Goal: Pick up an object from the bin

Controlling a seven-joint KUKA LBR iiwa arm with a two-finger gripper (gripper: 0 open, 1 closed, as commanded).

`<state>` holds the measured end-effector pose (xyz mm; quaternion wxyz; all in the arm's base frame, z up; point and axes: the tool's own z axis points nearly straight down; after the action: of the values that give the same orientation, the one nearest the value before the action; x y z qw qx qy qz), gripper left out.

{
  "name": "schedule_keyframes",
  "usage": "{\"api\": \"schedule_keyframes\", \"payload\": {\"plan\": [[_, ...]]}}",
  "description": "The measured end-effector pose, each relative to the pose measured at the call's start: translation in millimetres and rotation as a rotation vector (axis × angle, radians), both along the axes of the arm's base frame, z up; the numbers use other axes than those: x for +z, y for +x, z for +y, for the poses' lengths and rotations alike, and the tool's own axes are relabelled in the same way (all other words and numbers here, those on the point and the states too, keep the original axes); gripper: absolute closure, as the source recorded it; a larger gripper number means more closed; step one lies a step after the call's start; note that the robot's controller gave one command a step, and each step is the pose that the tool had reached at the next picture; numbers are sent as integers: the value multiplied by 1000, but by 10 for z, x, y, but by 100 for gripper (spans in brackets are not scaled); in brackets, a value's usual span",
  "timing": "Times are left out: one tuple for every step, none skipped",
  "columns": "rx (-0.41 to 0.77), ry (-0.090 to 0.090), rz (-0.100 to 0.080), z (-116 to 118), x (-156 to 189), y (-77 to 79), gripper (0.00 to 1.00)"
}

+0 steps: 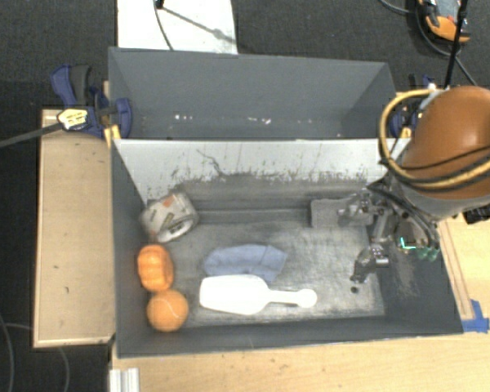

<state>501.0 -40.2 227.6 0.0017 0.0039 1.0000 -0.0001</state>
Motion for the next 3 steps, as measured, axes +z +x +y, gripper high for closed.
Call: {"api": "schedule_keyframes", "payload": {"plan": [[43, -1, -7, 160, -491, -84, 0], [95, 1, 9, 551, -637, 76, 0], [65, 1, 2, 628, -1466, -205, 100]]}}
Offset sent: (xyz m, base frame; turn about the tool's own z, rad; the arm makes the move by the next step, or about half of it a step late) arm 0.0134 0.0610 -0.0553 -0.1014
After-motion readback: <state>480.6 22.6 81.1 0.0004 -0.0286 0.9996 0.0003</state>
